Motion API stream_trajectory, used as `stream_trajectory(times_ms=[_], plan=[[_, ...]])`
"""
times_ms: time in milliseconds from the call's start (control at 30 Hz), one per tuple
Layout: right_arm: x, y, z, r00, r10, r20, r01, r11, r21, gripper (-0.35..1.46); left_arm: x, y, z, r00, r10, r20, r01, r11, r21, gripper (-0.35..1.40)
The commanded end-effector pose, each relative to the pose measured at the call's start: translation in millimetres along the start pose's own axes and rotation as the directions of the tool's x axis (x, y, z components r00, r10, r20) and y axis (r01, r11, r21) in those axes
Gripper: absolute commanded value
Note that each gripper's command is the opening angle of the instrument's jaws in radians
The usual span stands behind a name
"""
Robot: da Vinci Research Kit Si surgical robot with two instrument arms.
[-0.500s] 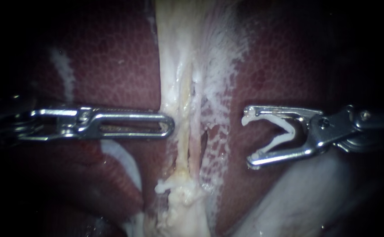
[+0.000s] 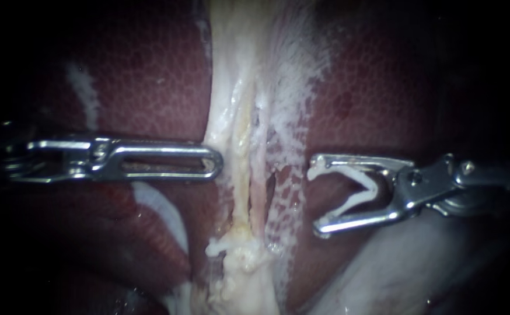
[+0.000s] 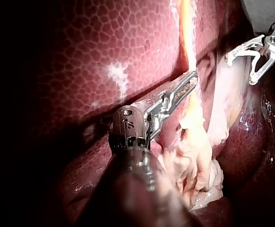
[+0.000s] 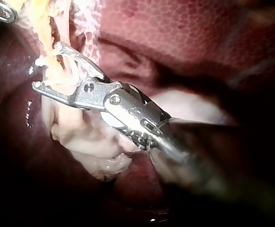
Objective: Clipping second clip left tube
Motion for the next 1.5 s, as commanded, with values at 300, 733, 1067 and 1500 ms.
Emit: stream_trajectory(times_ms=[300, 733, 1067, 1500], plan=[[-3.5, 0.5, 3.8, 0.997, 0.072, -0.002, -0.072, 0.997, 0.021, 0.59, -3.3, -2.3, -2.9, 0.999, -0.006, 0.044, 0.005, 1.0, 0.011, -0.35], [-6.6, 1.6, 7.8, 0.995, 0.099, 0.026, -0.1, 0.994, 0.042, 0.58, -3.4, -3.1, -3.1, 0.9989, -0.001, 0.047, 0.0, 1.0, 0.01, -0.35], [-6.9, 1.9, 11.2, 0.995, 0.094, 0.038, -0.096, 0.993, 0.066, 0.58, -3.2, -3.1, -3.1, 0.9989, 0.0, 0.048, -0.001, 1.0, 0.009, -0.35], [-6.2, 1.5, 13.7, 0.993, 0.112, 0.042, -0.115, 0.989, 0.09, 0.58, -3.1, -3.2, -3.0, 0.9988, 0.001, 0.048, -0.001, 1.0, 0.008, -0.35]])
